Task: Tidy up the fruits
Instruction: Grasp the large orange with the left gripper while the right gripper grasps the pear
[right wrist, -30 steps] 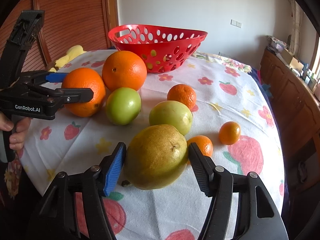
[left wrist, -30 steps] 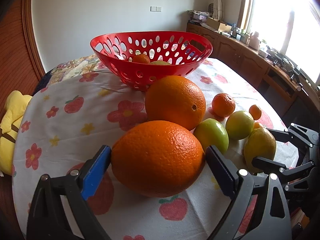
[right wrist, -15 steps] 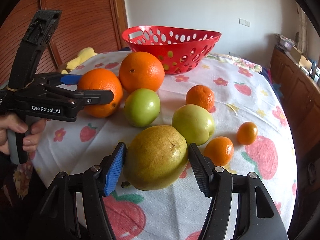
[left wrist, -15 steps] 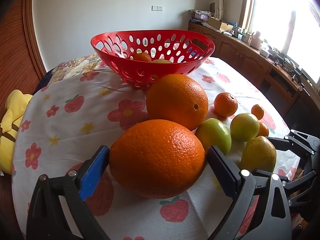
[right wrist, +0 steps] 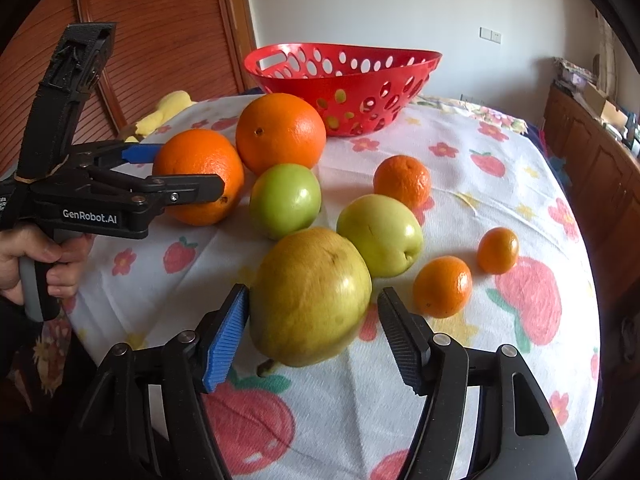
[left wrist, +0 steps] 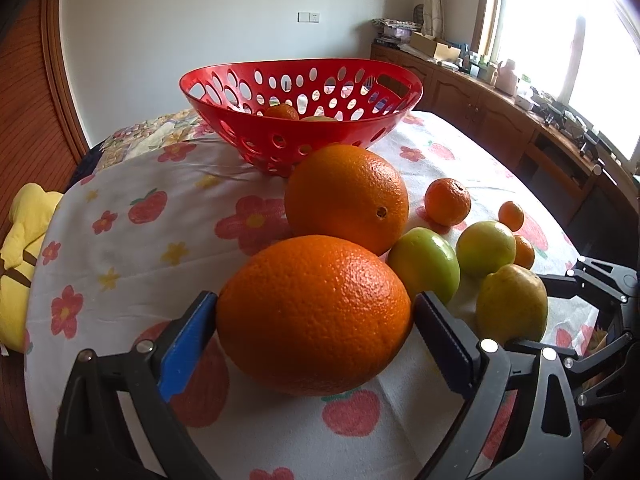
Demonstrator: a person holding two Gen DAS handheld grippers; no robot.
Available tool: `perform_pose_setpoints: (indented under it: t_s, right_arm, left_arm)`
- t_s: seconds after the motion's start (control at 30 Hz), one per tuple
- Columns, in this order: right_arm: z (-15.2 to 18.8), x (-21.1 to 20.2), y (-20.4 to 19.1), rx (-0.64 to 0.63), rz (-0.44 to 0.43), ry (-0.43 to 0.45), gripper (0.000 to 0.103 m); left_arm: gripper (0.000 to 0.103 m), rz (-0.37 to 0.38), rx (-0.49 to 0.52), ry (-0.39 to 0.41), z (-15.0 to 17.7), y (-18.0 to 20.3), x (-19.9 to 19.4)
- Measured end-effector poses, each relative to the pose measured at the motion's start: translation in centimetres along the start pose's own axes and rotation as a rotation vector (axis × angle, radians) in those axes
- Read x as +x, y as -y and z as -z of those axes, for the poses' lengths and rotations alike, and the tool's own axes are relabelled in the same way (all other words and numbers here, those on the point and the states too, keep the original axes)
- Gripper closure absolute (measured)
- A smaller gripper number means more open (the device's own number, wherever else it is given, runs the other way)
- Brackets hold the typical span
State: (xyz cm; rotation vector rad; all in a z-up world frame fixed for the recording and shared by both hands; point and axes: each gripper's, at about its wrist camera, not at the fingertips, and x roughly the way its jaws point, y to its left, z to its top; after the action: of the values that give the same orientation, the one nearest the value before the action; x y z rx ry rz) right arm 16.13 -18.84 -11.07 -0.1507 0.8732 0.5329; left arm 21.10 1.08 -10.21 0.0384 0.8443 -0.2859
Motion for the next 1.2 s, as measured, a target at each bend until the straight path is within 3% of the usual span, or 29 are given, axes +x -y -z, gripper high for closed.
perform_pose_setpoints:
  t_s: [0.4, 1.2]
  right_arm:
    - [-0.3, 0.2, -0.2, 0.02, -0.009, 0.011, 0.04]
    - [-0.2, 0.3, 0.1, 0.036, -0.035, 0.027, 0.04]
  left_arm:
    - [0.006, 0.02, -0.012, 0.015, 0.3, -0.3, -0.2]
    - [0.006, 0.028, -0.078, 0.025, 1.6, -1.5, -1.3]
